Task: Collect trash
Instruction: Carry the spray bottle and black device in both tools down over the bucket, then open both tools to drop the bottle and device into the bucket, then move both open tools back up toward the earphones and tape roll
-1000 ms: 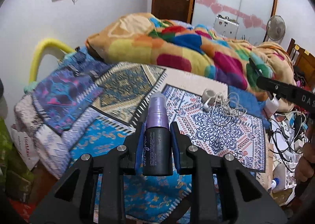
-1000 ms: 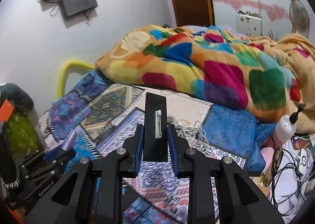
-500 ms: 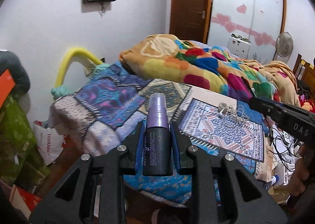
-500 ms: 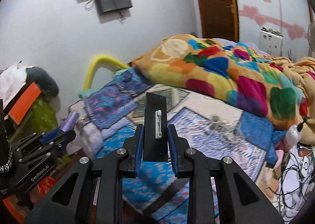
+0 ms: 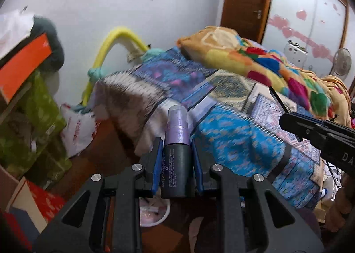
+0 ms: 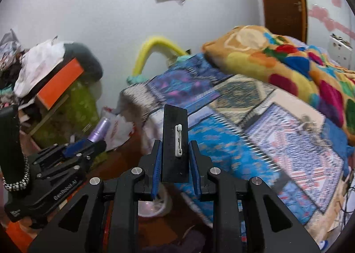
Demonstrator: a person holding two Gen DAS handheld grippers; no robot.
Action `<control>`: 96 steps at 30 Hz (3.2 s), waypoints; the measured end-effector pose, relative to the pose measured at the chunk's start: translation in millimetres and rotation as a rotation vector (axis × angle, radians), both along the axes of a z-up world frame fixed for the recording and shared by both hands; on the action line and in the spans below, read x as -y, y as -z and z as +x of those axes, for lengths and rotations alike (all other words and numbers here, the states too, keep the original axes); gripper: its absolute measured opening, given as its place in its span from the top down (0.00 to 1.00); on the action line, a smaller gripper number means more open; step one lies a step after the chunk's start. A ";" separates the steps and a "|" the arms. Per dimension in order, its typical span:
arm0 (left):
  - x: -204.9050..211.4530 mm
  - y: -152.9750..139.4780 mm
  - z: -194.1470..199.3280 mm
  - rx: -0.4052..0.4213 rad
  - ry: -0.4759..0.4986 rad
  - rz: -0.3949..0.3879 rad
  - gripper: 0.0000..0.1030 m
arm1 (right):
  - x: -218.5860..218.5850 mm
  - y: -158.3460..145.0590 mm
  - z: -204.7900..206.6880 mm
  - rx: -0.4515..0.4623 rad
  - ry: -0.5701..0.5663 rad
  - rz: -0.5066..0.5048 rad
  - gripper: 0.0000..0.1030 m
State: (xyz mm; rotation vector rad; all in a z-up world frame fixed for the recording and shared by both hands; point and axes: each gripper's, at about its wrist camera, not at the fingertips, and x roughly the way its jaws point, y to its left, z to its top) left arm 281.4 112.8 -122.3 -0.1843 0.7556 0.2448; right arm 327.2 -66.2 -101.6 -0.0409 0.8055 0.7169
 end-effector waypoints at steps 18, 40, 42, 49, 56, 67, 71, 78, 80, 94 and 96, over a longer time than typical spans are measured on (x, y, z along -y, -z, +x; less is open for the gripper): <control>-94.5 114.4 -35.4 -0.210 -0.149 -0.105 0.75 | -126.5 88.7 -21.2 -0.188 -0.191 -0.119 0.79; -121.8 191.9 -5.1 -0.353 -0.161 -0.208 0.75 | -174.2 159.7 -5.8 -0.375 -0.279 -0.225 0.64; -122.5 189.9 -2.1 -0.343 -0.164 -0.213 0.75 | -174.9 158.2 -6.0 -0.359 -0.276 -0.233 0.64; -120.5 172.0 -4.0 -0.322 -0.162 -0.194 0.75 | -167.8 147.0 -7.4 -0.296 -0.259 -0.247 0.64; -113.2 136.1 -23.9 -0.275 -0.165 -0.167 0.75 | -155.1 128.0 -18.5 -0.227 -0.267 -0.263 0.64; -69.0 59.6 -55.5 -0.163 -0.129 -0.068 0.75 | -114.9 74.9 -43.0 -0.108 -0.240 -0.220 0.64; -46.0 30.4 -60.8 -0.116 -0.098 -0.037 0.75 | -89.5 50.6 -48.4 -0.061 -0.206 -0.191 0.64; 5.5 -10.9 -53.5 -0.049 -0.012 0.018 0.75 | -36.4 19.5 -48.1 -0.001 -0.119 -0.149 0.64; 20.0 -18.4 -46.9 -0.038 0.016 0.032 0.75 | -20.2 13.3 -47.0 0.013 -0.092 -0.138 0.64; 122.8 -21.9 28.7 -0.049 0.204 0.072 0.73 | 102.1 1.4 -5.1 0.058 0.150 -0.130 0.63; 136.3 -16.6 44.2 -0.058 0.231 0.066 0.72 | 121.3 3.8 4.4 0.057 0.191 -0.141 0.63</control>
